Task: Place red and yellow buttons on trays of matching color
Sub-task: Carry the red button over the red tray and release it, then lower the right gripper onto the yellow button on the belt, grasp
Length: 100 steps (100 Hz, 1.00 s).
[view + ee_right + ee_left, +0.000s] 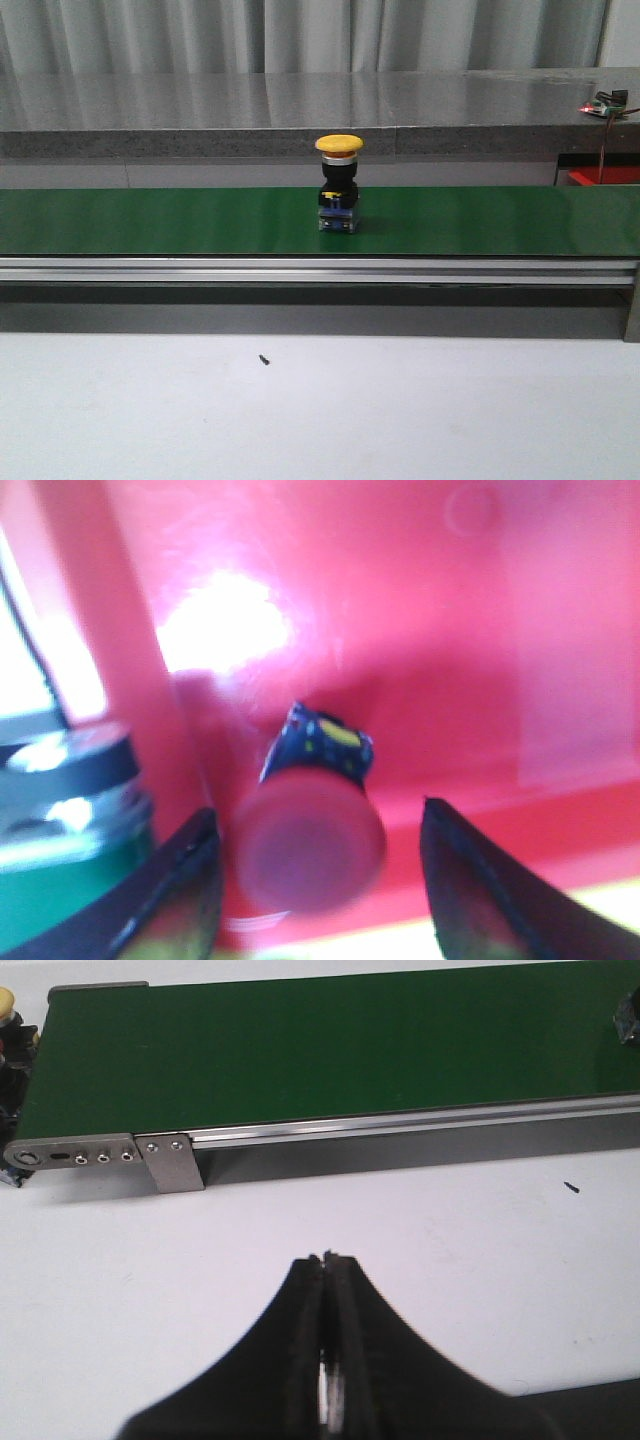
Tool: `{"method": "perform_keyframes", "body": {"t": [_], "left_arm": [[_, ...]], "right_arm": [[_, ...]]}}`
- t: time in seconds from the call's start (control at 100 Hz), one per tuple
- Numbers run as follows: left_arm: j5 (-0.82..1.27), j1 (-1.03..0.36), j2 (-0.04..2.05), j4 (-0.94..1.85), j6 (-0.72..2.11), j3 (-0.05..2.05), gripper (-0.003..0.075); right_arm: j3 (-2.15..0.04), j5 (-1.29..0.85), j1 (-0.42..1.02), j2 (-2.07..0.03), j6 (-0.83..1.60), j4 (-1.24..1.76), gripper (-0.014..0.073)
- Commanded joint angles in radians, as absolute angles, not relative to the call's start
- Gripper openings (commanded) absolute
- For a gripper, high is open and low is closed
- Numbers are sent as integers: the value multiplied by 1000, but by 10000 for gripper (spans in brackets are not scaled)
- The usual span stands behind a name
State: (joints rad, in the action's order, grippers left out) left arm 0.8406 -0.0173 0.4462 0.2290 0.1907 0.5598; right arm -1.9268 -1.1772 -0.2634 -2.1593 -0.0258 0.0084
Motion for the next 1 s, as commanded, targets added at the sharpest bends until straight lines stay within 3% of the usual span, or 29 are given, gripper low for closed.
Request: {"method": "perform_keyframes", "body": {"t": [0.0,0.35,0.75,0.99], "left_arm": [[773,-25,451,251,194,585,-20],[773,-25,451,251,194,585,-20],[773,-25,451,251,194,585,-20],[773,-25,451,251,194,585,-20]], "right_arm": [[-1955,-1199,-269,-2041,-19,0,446],[-1887,-1245,-236,-1845,-19,11,446],[-1773,-1294,-48,-1674,-31,24,448],[-1773,-1329,82,-1672,-73,48,612]]}}
